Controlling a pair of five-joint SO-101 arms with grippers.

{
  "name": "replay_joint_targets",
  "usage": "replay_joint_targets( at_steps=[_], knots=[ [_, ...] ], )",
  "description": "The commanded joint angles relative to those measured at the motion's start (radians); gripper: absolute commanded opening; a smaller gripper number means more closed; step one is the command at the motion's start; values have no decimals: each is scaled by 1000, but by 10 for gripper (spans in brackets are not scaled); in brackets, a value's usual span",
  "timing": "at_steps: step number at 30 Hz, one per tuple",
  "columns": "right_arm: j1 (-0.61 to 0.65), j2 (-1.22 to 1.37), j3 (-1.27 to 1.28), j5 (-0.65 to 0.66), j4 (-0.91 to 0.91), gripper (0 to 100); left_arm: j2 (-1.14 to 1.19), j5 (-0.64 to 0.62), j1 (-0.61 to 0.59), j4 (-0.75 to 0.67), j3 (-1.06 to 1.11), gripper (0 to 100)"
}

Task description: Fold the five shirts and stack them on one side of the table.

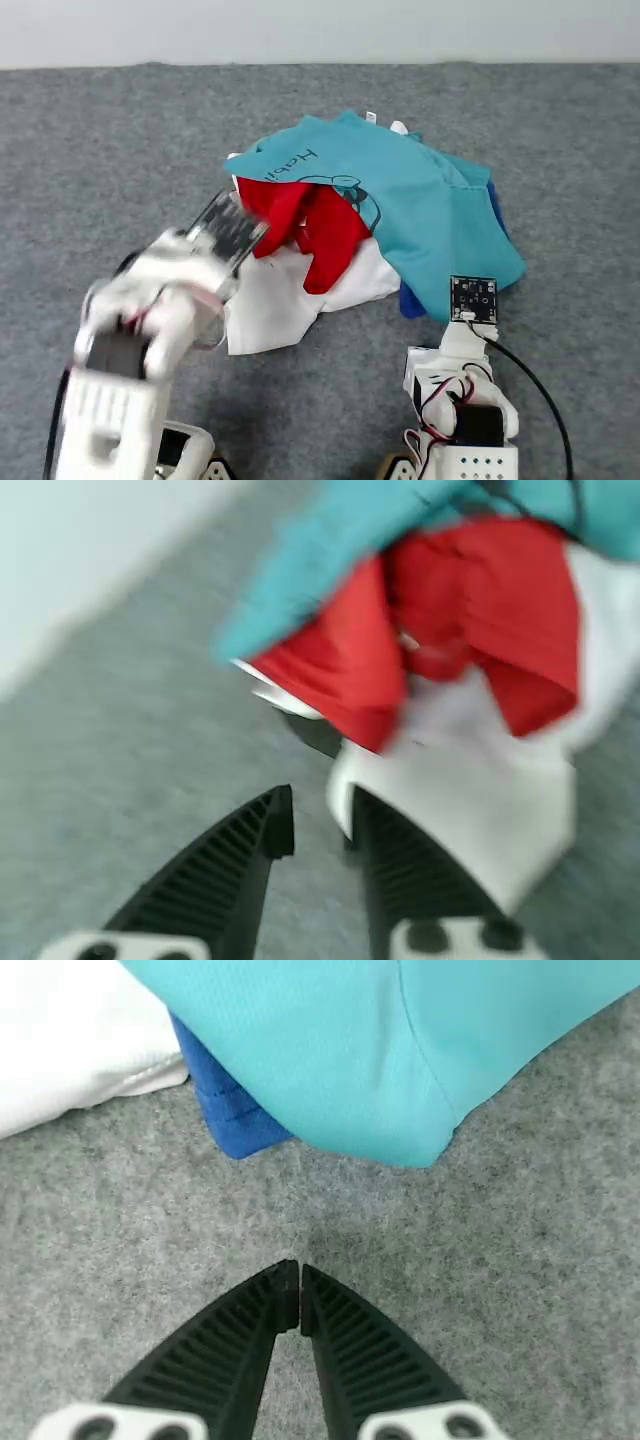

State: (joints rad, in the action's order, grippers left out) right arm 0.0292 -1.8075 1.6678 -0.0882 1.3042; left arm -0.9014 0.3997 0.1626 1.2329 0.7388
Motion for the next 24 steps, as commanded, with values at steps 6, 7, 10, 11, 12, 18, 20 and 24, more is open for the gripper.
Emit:
replay_joint_targets(
  at_steps=[6,7,10,11,12,18,20,24],
  knots=[
    [7,-8,14,3,2,9,680,8,114,233,-565,293],
    [7,-8,14,3,2,9,740,8,123,236,-613,294],
    [7,-8,14,3,2,9,893,8,153,267,-754,294],
    [7,-8,14,3,2,9,939,8,166,284,-806,294],
    [7,-8,14,3,2,9,984,8,178,295,-852,294],
    [7,-8,14,3,2,9,1221,5,216,313,-1093,294],
    [7,-8,14,3,2,9,1297,5,218,315,-1153,294],
    [7,-8,14,3,2,9,1453,5,218,313,-1247,294]
  ],
)
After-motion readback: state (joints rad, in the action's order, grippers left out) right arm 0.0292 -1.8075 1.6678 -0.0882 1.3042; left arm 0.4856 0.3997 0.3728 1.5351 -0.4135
